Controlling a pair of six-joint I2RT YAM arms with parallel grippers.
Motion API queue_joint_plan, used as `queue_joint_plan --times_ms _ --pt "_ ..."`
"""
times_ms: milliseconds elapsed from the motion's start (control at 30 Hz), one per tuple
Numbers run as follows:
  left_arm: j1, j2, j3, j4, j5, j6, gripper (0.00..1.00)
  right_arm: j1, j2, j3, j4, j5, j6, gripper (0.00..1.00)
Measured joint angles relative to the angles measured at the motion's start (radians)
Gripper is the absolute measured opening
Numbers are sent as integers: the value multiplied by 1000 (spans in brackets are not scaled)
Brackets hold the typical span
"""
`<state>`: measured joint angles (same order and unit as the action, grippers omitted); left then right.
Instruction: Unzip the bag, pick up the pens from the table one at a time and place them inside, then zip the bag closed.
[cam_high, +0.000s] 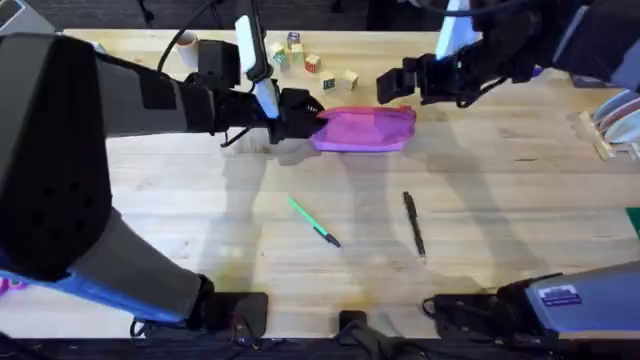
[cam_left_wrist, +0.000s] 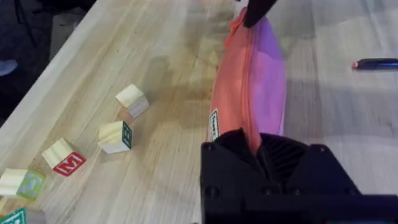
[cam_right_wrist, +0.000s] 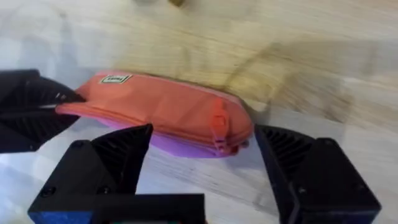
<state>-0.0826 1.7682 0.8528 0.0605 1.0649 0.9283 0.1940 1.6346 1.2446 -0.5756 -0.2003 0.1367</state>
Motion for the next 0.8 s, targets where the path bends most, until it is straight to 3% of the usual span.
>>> queue_joint_plan --times_ms 233,333,567,800 --pt "0 0 0 0 0 0 42 5 36 0 17 -10 -38 995" --pt "0 0 0 0 0 0 42 5 52 0 19 -15 -41 922" --pt "-1 0 0 0 0 0 42 8 70 1 29 -51 -42 441" --pt "-4 0 0 3 -3 0 42 14 70 4 29 -83 -45 57"
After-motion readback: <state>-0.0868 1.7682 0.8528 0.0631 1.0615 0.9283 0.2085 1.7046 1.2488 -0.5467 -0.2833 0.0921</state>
